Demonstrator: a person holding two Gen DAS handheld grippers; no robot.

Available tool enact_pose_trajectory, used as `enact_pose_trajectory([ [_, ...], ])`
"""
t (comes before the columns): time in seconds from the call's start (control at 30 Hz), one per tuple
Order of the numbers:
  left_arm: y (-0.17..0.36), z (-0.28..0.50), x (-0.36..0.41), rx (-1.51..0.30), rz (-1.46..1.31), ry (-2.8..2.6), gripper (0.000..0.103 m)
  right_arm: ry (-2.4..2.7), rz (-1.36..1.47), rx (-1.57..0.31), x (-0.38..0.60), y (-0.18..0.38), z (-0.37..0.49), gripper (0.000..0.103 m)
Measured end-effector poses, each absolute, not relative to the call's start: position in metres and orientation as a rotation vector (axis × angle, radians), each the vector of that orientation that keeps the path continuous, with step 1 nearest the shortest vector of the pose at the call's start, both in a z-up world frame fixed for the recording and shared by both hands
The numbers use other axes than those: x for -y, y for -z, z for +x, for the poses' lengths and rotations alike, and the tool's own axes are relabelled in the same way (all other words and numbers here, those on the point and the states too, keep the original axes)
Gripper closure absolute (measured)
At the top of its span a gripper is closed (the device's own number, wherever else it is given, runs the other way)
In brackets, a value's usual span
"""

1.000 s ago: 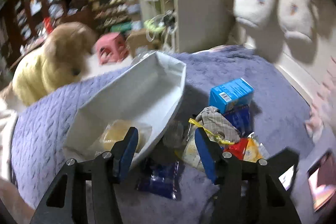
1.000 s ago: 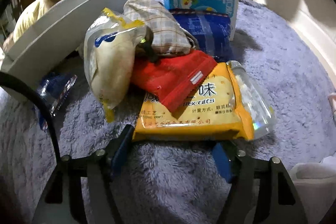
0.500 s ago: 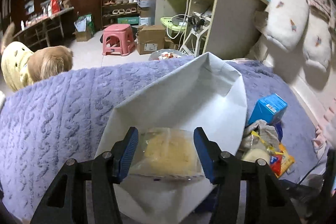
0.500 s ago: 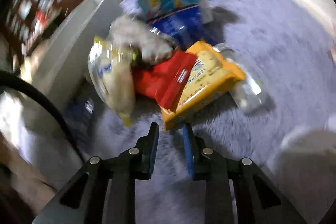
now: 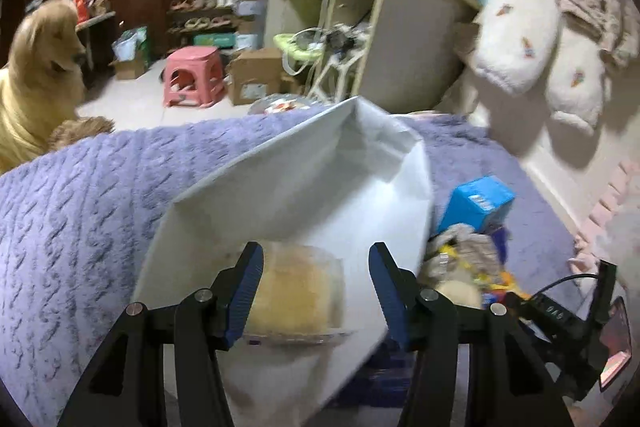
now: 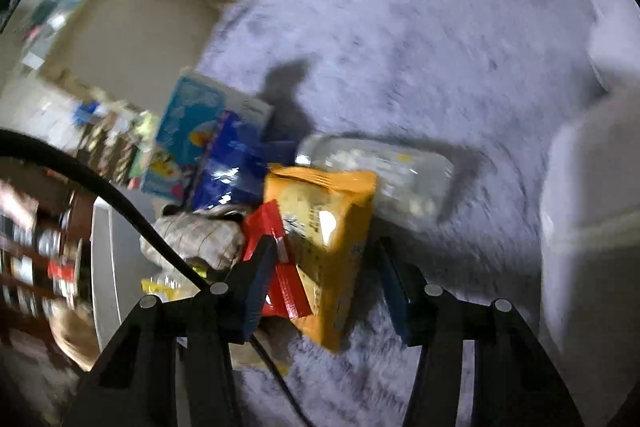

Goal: Organize objects
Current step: 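Reach the right tool to the yellow biscuit pack and close on it, then lift the yellow biscuit pack with the right tool and drop it into the white box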

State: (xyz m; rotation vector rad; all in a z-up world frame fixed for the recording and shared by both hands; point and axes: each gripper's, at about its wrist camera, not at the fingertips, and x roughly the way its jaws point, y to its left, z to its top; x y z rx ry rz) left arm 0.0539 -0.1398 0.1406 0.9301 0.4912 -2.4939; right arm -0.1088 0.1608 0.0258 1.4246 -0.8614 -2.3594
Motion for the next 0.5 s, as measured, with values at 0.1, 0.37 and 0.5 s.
enact_pose_trajectory([
  [0.1, -0.144, 0.047, 0.116, -0.426, 0.934, 2.545, 0.05, 2.27, 1.325, 0.917, -0.164, -0.03, -0.093, 0.071],
  [0.37, -0.162, 0.055, 0.067, -0.088, 0.912, 2.49, 0.05, 2.167, 1.238, 1.026, -0.171, -0.061, -0.066, 0.084],
  [0.5, -0.172, 0.061, 0.071, -0.182, 0.906, 2.537, 0.05, 2.379, 1.138, 0.897, -0.174, -0.098, -0.055, 0.084],
])
